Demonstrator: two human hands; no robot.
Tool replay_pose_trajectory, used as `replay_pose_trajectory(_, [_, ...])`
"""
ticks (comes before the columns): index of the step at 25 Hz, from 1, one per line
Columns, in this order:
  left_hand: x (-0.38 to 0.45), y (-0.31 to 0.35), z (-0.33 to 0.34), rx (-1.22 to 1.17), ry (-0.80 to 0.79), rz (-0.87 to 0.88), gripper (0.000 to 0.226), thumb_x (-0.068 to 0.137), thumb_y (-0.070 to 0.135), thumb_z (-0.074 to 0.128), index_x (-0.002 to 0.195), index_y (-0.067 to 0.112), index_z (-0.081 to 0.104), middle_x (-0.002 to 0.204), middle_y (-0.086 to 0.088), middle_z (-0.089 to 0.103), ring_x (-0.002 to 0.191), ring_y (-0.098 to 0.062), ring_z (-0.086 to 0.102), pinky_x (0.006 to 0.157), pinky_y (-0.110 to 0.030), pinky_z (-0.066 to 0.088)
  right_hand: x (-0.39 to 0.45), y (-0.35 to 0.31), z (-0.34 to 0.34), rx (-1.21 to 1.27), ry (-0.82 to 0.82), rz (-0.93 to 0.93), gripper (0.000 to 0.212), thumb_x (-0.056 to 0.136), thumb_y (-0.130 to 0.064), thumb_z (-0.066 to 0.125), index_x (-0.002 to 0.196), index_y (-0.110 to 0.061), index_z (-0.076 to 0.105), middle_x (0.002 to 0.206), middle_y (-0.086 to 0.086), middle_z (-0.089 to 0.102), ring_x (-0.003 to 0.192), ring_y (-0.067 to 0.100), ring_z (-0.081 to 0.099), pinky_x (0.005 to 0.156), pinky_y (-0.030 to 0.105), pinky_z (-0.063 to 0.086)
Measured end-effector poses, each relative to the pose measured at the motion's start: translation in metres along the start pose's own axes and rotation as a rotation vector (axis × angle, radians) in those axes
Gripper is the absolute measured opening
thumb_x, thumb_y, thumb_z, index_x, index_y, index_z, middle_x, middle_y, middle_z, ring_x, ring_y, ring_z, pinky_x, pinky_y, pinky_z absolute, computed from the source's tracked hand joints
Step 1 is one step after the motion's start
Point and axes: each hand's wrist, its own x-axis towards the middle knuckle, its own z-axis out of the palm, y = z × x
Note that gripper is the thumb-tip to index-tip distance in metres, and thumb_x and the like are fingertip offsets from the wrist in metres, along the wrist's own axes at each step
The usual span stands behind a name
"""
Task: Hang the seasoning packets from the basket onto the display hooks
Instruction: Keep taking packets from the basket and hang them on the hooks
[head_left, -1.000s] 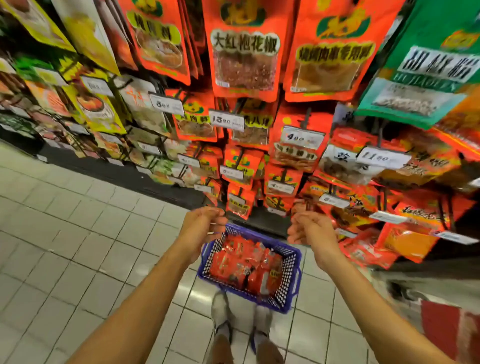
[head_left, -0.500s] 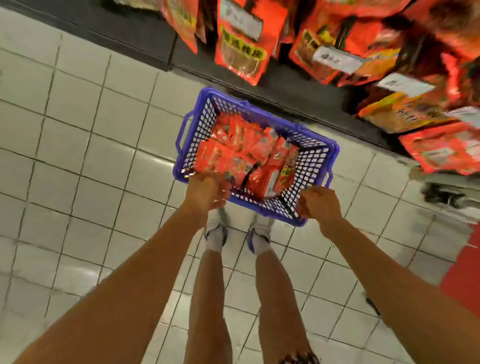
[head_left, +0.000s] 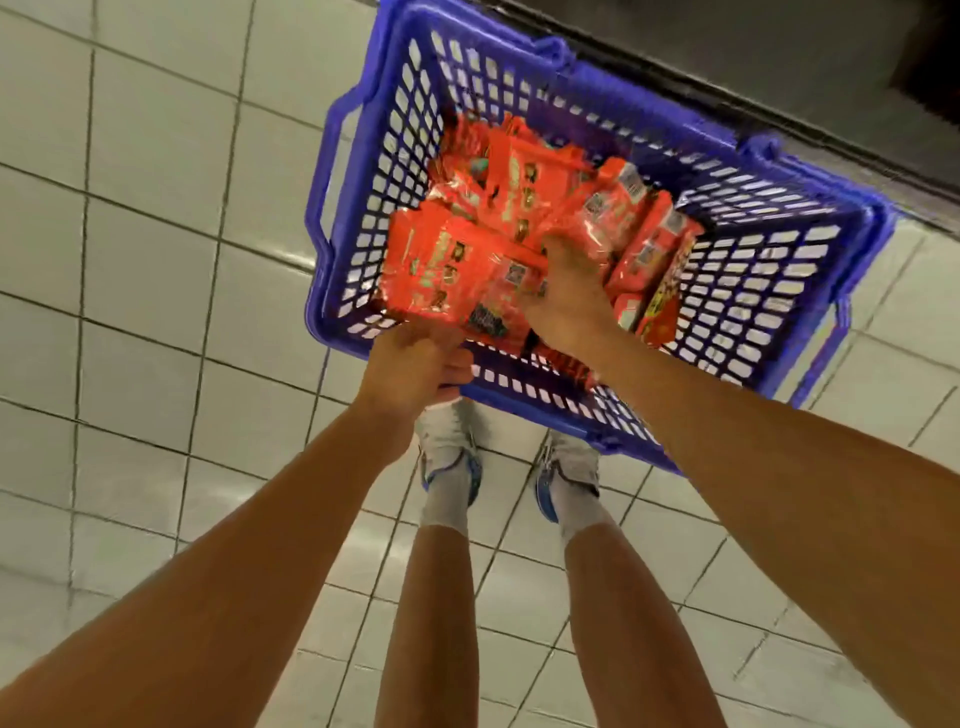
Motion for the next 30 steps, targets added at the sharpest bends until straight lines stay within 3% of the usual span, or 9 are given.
replay_pose_trajectory(3, [0.004,-0.005,-0.005,-0.007,0.059,-0.028,0.017,0.098,0.005,0.051,0.084,0.012,0.058,0.086,-0.016,0.058,0.072,-0.023,0.058,0.062,-0.028,0.046,0.007,-0.012,0.01,-0.262,-0.008,0.079,0.071,0.089,-0.045,0.068,0.144,-0.011,0.039,0.14,0.018,0.047,0.129,0.038,0.047,0.103,0.049,0.047])
replay_pose_trajectory(6, [0.0,-0.007,-0.001,-0.046,0.077,-0.016,0.005,0.097,0.016,0.061,0.096,0.015,0.067,0.1,-0.009,0.069,0.092,-0.025,0.069,0.08,-0.034,0.057,-0.019,-0.018,0.001,-0.156,-0.019,-0.092,0.031,0.092,-0.034,0.068,0.116,-0.013,0.064,0.114,0.012,0.061,0.105,0.032,0.06,0.08,0.036,0.047])
replay_pose_trajectory(9, [-0.003,0.001,0.012,-0.137,-0.027,-0.026,0.04,0.09,0.039,0.072,0.124,0.02,0.061,0.119,-0.004,0.069,0.109,-0.025,0.067,0.089,-0.044,0.058,-0.061,-0.029,-0.006,0.05,-0.018,-0.368,0.016,0.091,-0.012,0.066,0.106,-0.009,0.07,0.098,0.012,0.068,0.09,0.032,0.063,0.07,0.038,0.048])
replay_pose_trajectory(13, [-0.001,0.011,0.021,-0.066,0.182,0.105,0.022,0.087,0.004,0.057,0.107,0.011,0.064,0.09,-0.016,0.067,0.086,-0.032,0.064,0.069,-0.045,0.058,-0.086,-0.035,-0.013,0.165,-0.119,-0.437,0.012,0.091,-0.017,0.068,0.1,-0.009,0.069,0.087,0.007,0.066,0.076,0.024,0.06,0.067,0.042,0.051])
replay_pose_trajectory(17, [0.005,0.015,-0.001,-0.051,0.254,0.104,0.025,0.088,0.007,0.051,0.091,0.03,0.061,0.094,-0.005,0.07,0.095,-0.03,0.068,0.09,-0.053,0.057,-0.049,-0.015,-0.032,0.019,0.027,-0.16,0.027,0.098,-0.028,0.06,0.12,-0.013,0.062,0.113,0.008,0.065,0.097,0.026,0.065,0.079,0.037,0.055])
replay_pose_trajectory(19, [0.013,0.01,-0.013,-0.087,0.24,0.109,0.023,0.089,0.011,0.054,0.096,0.031,0.061,0.102,-0.006,0.073,0.103,-0.032,0.068,0.093,-0.054,0.055,-0.019,-0.003,-0.042,-0.114,0.114,0.031,0.051,0.095,-0.025,0.064,0.141,-0.017,0.042,0.135,0.015,0.052,0.111,0.032,0.062,0.077,0.036,0.054])
replay_pose_trajectory(22, [0.019,-0.001,-0.023,-0.162,0.236,0.11,0.022,0.092,0.012,0.056,0.1,0.031,0.062,0.109,-0.01,0.073,0.106,-0.034,0.069,0.096,-0.055,0.054,0.016,-0.003,-0.047,-0.435,-0.017,0.077,0.093,0.085,-0.016,0.073,0.153,-0.036,0.012,0.145,0.025,0.036,0.119,0.041,0.055,0.063,0.041,0.052])
replay_pose_trajectory(26, [0.017,-0.01,-0.026,-0.176,0.219,0.092,0.019,0.094,0.013,0.058,0.1,0.031,0.062,0.104,-0.008,0.074,0.101,-0.031,0.071,0.094,-0.054,0.055,0.019,-0.001,-0.058,-0.727,-0.003,0.04,0.067,0.087,-0.025,0.072,0.147,-0.029,0.043,0.145,0.024,0.03,0.137,0.043,0.032,0.094,0.056,0.05])
replay_pose_trajectory(30, [0.005,-0.003,-0.025,-0.166,0.228,0.132,0.013,0.095,0.021,0.061,0.107,0.026,0.064,0.098,-0.005,0.076,0.093,-0.029,0.074,0.089,-0.05,0.058,-0.01,0.005,-0.09,-0.369,0.156,-0.324,0.026,0.086,-0.023,0.076,0.11,-0.014,0.07,0.136,0.013,0.053,0.137,0.037,0.043,0.111,0.063,0.037])
